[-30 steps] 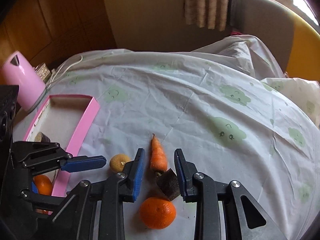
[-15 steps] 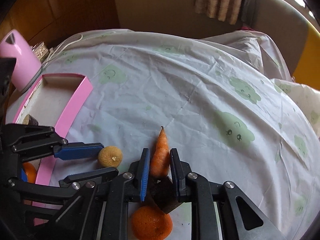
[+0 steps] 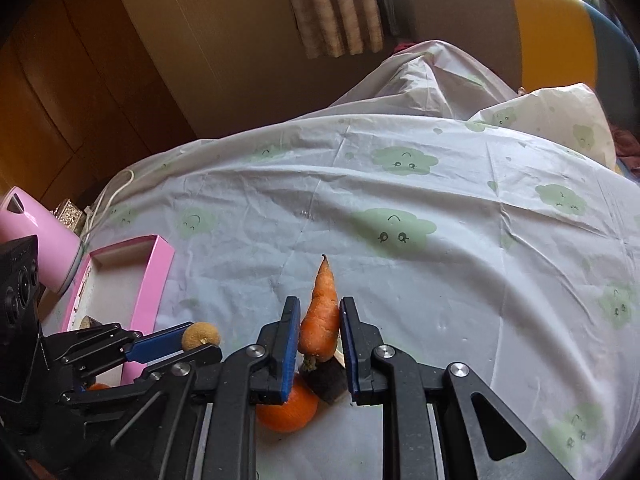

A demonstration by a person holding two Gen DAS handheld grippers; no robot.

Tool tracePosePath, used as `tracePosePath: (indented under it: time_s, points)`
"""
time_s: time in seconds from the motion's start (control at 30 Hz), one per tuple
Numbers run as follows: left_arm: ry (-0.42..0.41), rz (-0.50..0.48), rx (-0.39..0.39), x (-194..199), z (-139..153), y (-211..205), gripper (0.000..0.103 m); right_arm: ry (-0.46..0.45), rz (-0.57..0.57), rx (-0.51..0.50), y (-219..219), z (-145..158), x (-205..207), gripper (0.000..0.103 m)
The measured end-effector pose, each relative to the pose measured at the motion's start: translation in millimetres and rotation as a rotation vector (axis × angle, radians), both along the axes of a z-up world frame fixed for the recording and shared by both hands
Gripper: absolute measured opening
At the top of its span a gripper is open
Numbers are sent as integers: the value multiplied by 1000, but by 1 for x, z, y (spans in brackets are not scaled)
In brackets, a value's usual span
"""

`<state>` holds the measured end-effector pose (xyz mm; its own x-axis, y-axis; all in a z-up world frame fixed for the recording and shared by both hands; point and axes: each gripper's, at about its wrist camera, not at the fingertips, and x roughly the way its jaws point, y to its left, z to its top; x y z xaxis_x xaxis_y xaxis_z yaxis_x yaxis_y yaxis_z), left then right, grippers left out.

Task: Organize fruits
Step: 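Grasp the small brown fruit with the left gripper while the right grasps the carrot, then place the brown fruit in the tray with the left gripper and open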

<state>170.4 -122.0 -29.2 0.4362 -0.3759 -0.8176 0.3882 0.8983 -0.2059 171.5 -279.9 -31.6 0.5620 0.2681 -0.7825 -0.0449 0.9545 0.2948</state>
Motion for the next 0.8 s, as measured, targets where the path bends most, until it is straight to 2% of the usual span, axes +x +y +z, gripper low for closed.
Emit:
tracePosePath:
  time_s: [0.3,0.6,0.8]
  points:
    - [-100,74,26,-43,30,20,25,-31,-81,-8,-11,7,-41,20]
    - [-132,128,1,-80,41,52,25,-6,-128,1,-6,-7,-89,20]
    - [-132,169,1,-97,35,79,25,1,-108,15,12,-10,-106,20]
